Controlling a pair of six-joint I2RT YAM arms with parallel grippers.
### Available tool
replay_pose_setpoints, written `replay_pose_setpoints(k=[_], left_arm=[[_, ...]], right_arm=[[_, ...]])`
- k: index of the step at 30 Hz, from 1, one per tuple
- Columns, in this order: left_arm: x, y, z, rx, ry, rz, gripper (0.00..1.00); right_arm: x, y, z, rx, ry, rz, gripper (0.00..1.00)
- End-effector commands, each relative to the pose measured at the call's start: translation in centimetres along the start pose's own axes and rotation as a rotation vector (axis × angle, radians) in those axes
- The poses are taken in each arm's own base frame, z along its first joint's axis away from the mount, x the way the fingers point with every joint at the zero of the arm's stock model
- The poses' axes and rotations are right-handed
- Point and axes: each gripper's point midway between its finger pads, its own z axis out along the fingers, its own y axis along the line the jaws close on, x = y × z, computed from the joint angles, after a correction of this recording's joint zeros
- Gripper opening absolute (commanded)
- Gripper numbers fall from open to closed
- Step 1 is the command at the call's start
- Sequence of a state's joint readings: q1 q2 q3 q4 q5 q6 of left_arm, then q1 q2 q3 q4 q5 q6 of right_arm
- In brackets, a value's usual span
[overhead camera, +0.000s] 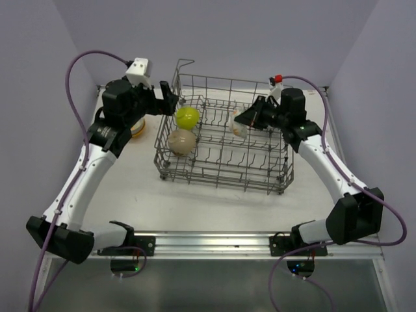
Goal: Unload the bowls from the dish rack
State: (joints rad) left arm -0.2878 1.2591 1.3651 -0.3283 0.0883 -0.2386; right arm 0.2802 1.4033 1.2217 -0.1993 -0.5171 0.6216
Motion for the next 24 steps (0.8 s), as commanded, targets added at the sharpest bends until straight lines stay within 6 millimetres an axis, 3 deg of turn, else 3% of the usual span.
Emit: replay_pose_setpoints(k=[1,2,3,5,8,12,13,16,19,24], left_arm=[[0.2,-5.0,-2.2,0.102,0.041,0.091,0.99],[1.0,-5.6,-2.2,0.103,0.057,0.098,0.96],[2.1,-7.9,-2.3,0.149,0.081,0.112,0.91],[3.7,-9.3,-1.9,0.155,0.112,0.127,0.84],[7.3,-13.0,-1.6,0.216,0.178,0.157,0.75],[10.2,-15.2,-0.9,0.269,0.218,0.128,0.38],[10.8,-15.5,-0.7,0.273,0.23,0.115,0.36],[11.9,-17.0,-0.3,0.301,0.238,0.1,0.37],[12.7,-18.4,0.1,0.303,0.241,0.103,0.64],[13.3,-20.7,-0.1,0.339,0.223,0.094,0.87]], right_arm=[[-2.1,1.4,-1.3,-0.003,-0.096,-0.009,0.0],[-2.2,1.5,-1.1,-0.014,-0.108,0.031,0.0],[-2.2,1.7,-1.0,-0.027,-0.116,0.055,0.0],[-2.5,2.1,-0.9,-0.05,-0.141,0.133,0.0],[-2.4,2.8,-0.8,-0.061,-0.168,0.176,0.0],[-2.4,3.9,-1.2,-0.068,-0.191,0.184,0.0],[-2.4,4.3,-1.5,-0.074,-0.199,0.188,0.0],[-2.4,4.4,-2.0,-0.062,-0.224,0.23,0.0],[-2.0,4.5,-2.1,-0.052,-0.238,0.267,0.0],[-2.1,4.4,-2.9,-0.033,-0.322,0.331,0.0]])
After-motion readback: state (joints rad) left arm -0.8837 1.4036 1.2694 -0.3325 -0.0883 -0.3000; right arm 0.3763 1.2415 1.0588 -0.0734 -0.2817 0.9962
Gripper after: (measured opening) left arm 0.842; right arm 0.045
